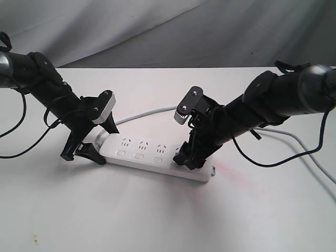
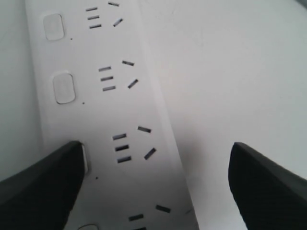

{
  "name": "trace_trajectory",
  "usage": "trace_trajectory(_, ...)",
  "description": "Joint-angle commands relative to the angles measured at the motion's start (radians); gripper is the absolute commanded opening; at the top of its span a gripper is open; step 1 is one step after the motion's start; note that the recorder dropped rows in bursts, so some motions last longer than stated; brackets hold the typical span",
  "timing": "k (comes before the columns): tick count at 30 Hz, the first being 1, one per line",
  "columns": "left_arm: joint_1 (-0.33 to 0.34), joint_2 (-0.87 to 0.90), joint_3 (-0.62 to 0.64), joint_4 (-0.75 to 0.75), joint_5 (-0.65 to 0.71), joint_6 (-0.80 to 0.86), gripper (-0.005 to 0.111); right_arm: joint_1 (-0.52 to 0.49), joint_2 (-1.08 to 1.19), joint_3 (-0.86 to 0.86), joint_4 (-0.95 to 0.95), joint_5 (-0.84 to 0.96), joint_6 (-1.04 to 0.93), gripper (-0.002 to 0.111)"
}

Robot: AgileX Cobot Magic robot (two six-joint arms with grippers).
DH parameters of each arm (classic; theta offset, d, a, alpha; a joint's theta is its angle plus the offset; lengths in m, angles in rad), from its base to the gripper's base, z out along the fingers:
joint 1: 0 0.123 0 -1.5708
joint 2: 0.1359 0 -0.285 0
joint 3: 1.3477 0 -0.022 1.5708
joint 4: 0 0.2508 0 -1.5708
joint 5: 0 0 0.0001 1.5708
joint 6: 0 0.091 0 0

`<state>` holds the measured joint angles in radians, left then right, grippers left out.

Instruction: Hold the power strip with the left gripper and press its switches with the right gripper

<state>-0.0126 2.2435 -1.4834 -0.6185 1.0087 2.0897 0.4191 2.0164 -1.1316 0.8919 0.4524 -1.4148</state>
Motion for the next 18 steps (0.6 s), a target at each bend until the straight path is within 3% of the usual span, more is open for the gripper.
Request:
trace_trajectory(1,-0.003,0.005,0.001,0.009,0.014,0.004,0.032,0.014,0.048,0.018,-0.009,-0.034,-0.029,0.076)
trace_trajectory(5,-0.003,0.005,0.001,0.009,0.014,0.004,0.032,0.060,0.062,0.018,-0.009,-0.119,-0.029,0.076)
trace_trajectory(18,-0.003,0.005,0.001,0.009,0.014,0.004,0.032,0.022,-0.168,0.013,0.121,-0.056,-0.103,0.076)
